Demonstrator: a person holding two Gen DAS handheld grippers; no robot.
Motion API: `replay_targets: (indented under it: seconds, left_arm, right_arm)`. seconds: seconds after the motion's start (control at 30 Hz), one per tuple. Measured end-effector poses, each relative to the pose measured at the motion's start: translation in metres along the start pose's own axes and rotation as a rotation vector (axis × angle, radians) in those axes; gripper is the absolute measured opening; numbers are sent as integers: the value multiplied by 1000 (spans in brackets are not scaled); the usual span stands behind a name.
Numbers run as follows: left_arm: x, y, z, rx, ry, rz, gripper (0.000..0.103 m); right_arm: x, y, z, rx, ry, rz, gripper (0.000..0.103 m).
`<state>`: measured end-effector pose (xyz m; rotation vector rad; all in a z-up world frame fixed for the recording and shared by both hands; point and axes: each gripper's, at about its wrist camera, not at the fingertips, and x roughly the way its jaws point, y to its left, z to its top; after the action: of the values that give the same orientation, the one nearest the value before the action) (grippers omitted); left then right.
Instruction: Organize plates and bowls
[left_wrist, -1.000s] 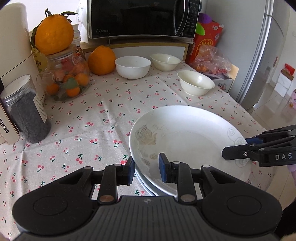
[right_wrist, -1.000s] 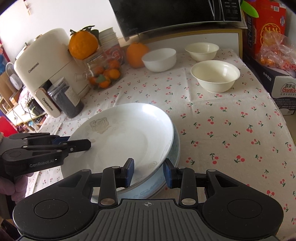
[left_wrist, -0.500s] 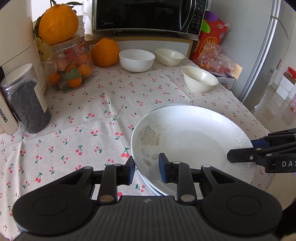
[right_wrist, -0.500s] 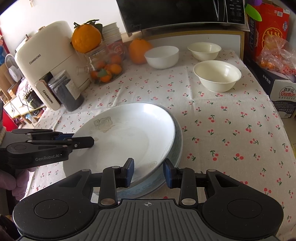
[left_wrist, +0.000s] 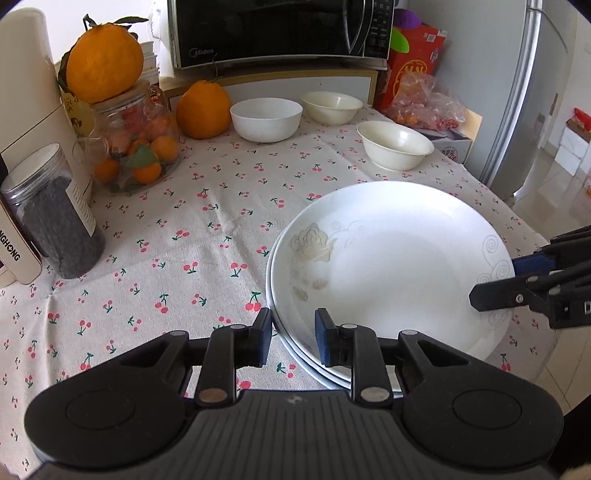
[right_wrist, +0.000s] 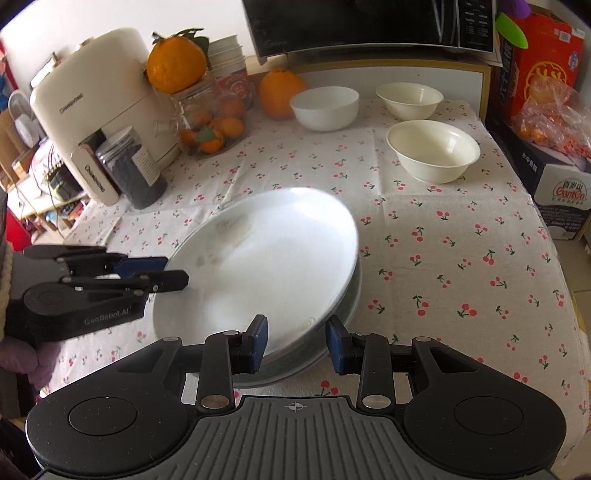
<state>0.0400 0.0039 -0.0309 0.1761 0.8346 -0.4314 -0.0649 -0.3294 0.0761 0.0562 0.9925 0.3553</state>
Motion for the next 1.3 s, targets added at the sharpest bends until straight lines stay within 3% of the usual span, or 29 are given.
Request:
replay_targets:
  seconds: [0.57,0.87,1.17,1.3]
  left_arm:
    - [1,-5,0,49,7,31,22]
    - [1,-5,0,47,14,33,20]
    - [4,-5,5,19,43,10,31]
    - [5,-4,8,-6,48,1,43]
  right_arm:
    - [4,1,2,-42,89,-27,36]
    - [1,4,4,-80,94,-15,36]
    - [3,-1,7,-60,101,5,61]
    - [4,-6,11,-43,88,9,69]
